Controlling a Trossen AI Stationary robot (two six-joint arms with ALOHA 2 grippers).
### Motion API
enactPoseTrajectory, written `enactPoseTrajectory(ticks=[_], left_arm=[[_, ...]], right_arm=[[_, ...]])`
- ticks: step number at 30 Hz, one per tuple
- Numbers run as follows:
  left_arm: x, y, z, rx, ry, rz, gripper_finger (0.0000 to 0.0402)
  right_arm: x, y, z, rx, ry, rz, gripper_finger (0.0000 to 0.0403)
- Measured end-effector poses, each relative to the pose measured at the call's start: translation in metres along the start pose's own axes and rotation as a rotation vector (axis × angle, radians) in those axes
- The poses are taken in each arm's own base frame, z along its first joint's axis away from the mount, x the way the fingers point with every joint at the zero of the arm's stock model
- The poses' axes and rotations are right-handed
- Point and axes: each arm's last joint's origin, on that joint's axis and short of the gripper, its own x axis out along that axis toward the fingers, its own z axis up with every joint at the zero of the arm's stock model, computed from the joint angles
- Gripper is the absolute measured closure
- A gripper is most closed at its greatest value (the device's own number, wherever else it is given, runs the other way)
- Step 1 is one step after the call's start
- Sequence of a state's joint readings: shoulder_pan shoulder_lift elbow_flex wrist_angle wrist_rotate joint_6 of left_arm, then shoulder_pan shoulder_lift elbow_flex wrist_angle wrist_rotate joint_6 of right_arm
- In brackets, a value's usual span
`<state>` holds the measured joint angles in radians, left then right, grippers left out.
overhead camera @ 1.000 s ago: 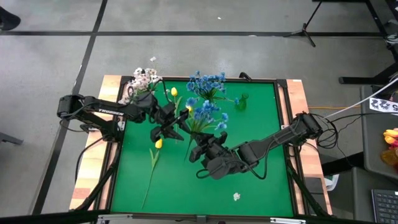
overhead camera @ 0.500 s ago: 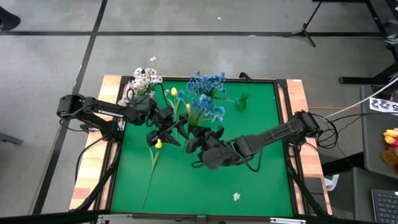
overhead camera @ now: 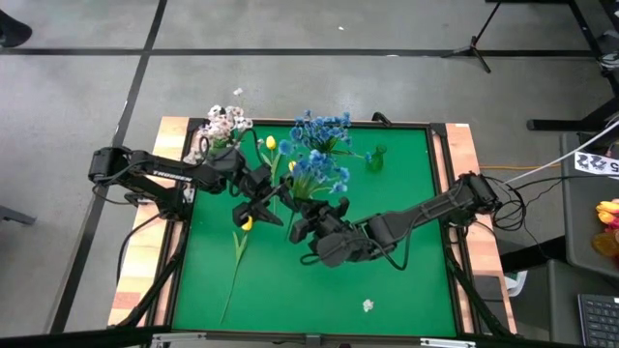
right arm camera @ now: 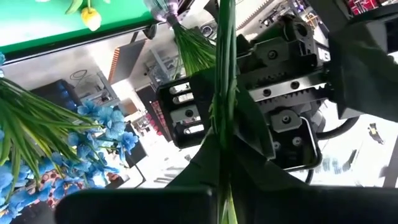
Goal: Sort flowers into vase by color
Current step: Put the blue flowers into the blue vase
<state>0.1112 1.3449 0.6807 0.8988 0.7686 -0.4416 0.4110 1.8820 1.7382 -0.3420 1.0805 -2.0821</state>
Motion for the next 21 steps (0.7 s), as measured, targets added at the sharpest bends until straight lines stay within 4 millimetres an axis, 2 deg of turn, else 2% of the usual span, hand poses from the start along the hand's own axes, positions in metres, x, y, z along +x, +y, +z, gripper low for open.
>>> enactPoseTrajectory(ticks=[9, 12, 16, 21], left_arm=[[0.001, -0.001, -0.004, 0.007, 0.029, -0.007, 0.0166], [0.001, 0.000, -0.003, 0.005, 0.030, -0.004, 0.0171], [-0.010, 0.011, 0.002, -0.020, 0.012, 0.050, 0.0170], [-0.031, 0.029, 0.010, -0.067, -0.015, 0.148, 0.0167]], right_arm=[[0.000, 0.000, 0.000, -0.020, 0.001, -0.001, 0.0386], [0.000, 0.000, -0.001, -0.032, 0.053, 0.028, 0.0386], [-0.002, 0.001, -0.008, -0.038, 0.128, 0.070, 0.0386], [-0.014, -0.002, -0.013, -0.034, 0.126, 0.050, 0.0386]])
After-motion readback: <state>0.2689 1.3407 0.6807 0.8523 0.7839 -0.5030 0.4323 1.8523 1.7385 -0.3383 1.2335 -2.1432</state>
